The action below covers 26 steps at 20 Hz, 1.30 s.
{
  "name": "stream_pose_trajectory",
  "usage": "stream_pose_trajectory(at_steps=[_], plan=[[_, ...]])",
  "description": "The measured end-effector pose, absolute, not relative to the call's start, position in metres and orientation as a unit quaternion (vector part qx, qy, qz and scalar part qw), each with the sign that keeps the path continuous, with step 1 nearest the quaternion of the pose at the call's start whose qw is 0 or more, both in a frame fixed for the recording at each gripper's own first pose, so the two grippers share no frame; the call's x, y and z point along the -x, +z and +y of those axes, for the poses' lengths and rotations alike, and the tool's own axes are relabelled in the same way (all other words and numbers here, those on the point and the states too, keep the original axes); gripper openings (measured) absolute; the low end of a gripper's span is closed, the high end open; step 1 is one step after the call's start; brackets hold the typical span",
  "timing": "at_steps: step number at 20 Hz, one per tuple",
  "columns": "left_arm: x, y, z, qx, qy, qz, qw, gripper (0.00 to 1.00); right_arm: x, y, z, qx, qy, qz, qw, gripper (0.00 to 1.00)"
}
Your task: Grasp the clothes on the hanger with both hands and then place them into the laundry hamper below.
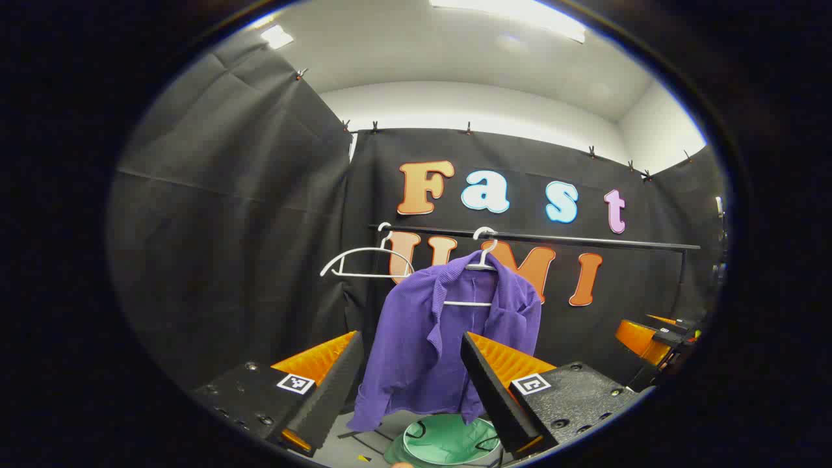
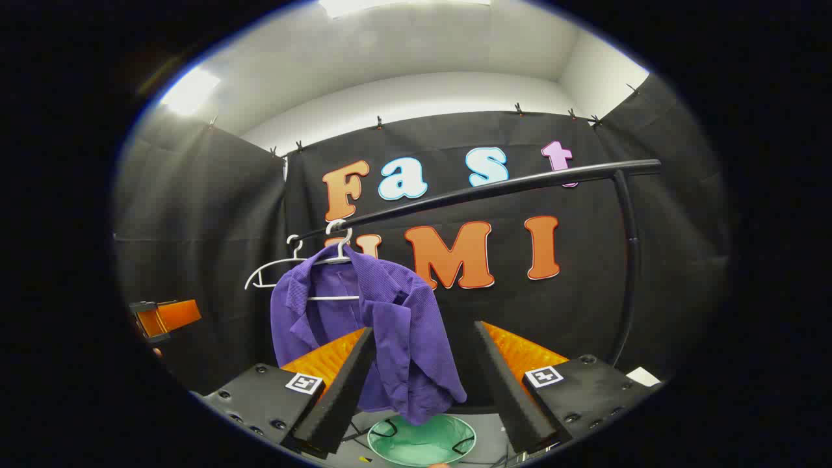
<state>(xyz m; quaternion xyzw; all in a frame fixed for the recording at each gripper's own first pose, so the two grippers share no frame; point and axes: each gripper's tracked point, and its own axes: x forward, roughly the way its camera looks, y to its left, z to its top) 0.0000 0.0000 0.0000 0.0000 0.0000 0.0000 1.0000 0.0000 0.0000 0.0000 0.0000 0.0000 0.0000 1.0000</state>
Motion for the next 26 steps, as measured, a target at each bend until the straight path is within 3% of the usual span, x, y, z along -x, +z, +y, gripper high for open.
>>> stream_pose_trajectory(at_steps=[2,4,8,10,12,15,16,17,18,19,20,21,22,23,24,26], plan=[[-0.007,-0.005,-0.004,0.007,-0.014,0.007,1.0,0.92,-0.004,-0.001,-0.002,0.001,-0.009,0.001,1.0,0.98],[-0.015,-0.011,-0.002,0.008,-0.019,0.015,1.0,0.99,-0.011,-0.004,0.002,0.003,-0.015,0.0,1.0,0.98],[-0.032,-0.015,0.003,0.004,-0.021,0.02,1.0,0.99,-0.02,-0.014,0.014,0.005,-0.015,0.01,1.0,0.98],[-0.043,-0.01,0.002,0.002,-0.025,0.012,1.0,0.92,-0.018,-0.013,0.014,0.001,-0.029,0.008,1.0,1.0],[-0.052,-0.01,-0.001,0.002,-0.034,0.014,0.999,0.95,-0.015,-0.015,0.015,-0.003,-0.04,0.008,0.999,1.0],[-0.059,-0.005,-0.004,0.003,-0.051,0.012,0.999,0.99,-0.012,-0.02,0.019,-0.006,-0.053,0.013,0.998,0.98],[-0.062,-0.004,-0.004,0.002,-0.054,0.009,0.999,0.99,-0.011,-0.019,0.022,-0.008,-0.054,0.009,0.998,0.89],[-0.064,-0.003,-0.004,0.001,-0.055,0.007,0.998,0.99,-0.012,-0.018,0.024,-0.009,-0.055,0.005,0.998,0.92],[-0.066,-0.004,-0.004,0.002,-0.053,0.008,0.999,0.95,-0.012,-0.015,0.027,-0.009,-0.054,0.002,0.999,0.96],[-0.066,-0.007,-0.004,0.003,-0.049,0.014,0.999,0.99,-0.014,-0.017,0.031,-0.007,-0.049,0.005,0.999,1.0],[-0.066,-0.009,-0.006,0.005,-0.048,0.018,0.999,0.92,-0.018,-0.02,0.036,-0.003,-0.04,0.01,0.999,0.89],[-0.065,-0.01,-0.008,0.006,-0.046,0.019,0.999,0.95,-0.024,-0.023,0.039,-0.001,-0.031,0.015,0.999,1.0],[-0.065,-0.014,-0.01,0.006,-0.042,0.024,0.999,0.95,-0.026,-0.025,0.041,-0.001,-0.026,0.021,0.999,0.89],[-0.065,-0.017,-0.011,0.003,-0.036,0.027,0.999,0.99,-0.026,-0.027,0.042,-0.004,-0.019,0.025,0.999,0.89],[-0.066,-0.02,-0.012,0.001,-0.028,0.027,0.999,0.99,-0.028,-0.029,0.045,-0.009,-0.008,0.027,1.0,1.0],[-0.066,-0.023,-0.019,0.002,-0.013,0.026,1.0,0.95,-0.03,-0.032,0.041,-0.015,0.007,0.032,0.999,0.89]])
